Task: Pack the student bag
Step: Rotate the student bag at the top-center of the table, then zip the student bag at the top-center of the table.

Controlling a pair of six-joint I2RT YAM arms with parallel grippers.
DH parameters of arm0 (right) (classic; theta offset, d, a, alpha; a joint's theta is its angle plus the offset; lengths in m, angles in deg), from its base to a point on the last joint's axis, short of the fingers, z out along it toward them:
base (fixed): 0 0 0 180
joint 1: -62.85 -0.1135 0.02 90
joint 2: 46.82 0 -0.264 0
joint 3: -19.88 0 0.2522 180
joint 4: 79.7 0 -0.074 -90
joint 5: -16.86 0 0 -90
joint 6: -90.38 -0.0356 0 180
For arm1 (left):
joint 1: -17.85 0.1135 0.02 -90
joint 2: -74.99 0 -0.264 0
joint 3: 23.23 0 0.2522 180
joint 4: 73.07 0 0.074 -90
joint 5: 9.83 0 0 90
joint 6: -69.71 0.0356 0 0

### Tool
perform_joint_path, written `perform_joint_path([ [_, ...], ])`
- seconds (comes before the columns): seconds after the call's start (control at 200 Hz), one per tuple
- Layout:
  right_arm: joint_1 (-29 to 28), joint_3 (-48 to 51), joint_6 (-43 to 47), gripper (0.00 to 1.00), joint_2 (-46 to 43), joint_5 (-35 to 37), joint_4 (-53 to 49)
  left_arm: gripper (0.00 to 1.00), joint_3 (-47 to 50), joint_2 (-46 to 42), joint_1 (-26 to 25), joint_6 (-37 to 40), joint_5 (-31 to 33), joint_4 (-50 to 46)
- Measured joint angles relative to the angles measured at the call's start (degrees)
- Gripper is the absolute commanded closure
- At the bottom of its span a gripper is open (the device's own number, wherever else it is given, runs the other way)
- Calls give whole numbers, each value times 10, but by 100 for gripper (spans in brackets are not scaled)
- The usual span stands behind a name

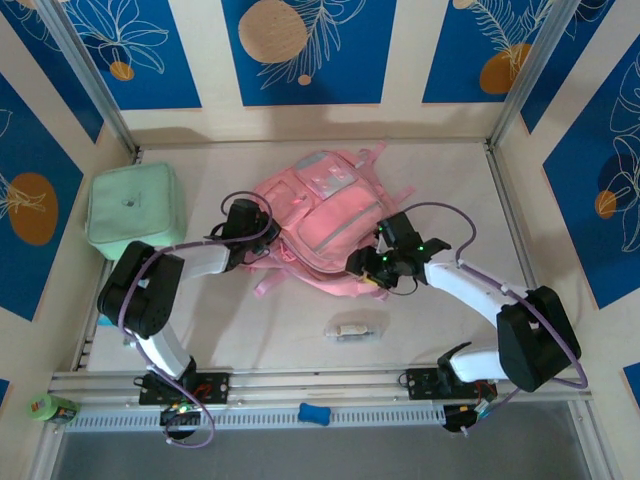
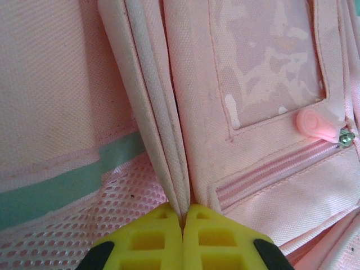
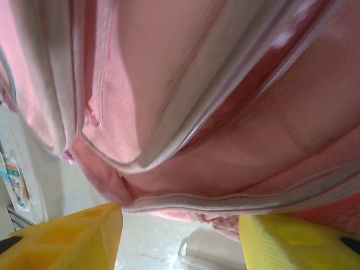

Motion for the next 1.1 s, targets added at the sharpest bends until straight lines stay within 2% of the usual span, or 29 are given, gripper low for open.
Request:
perform_joint_path([
  [0.17, 62, -21, 26, 41, 35, -11, 15, 100, 20, -48, -26, -30, 16, -5],
  [0.355, 116, -94, 74, 41, 108, -22, 7, 100, 40, -90, -67, -68, 68, -13],
  [0.54, 139, -171, 118, 37, 144, 3, 1, 100, 45, -101, -103, -103, 94, -27],
  [0.635, 112, -176, 143, 36, 117, 47, -24, 100, 53, -103, -105, -114, 97, -24],
  [0.765, 40, -160, 167, 38, 49, 94, -61, 100, 56, -107, -108, -123, 99, -24],
  [0.88, -30, -127, 176, 45, 11, 99, -61, 100, 57, -115, -108, -127, 101, -24],
  [0.96, -74, -116, 178, 48, 26, 89, -48, 100, 57, -119, -108, -128, 101, -24],
  [1.101, -139, -133, 179, 52, 105, 91, -23, 100, 57, -123, -110, -127, 105, -26],
])
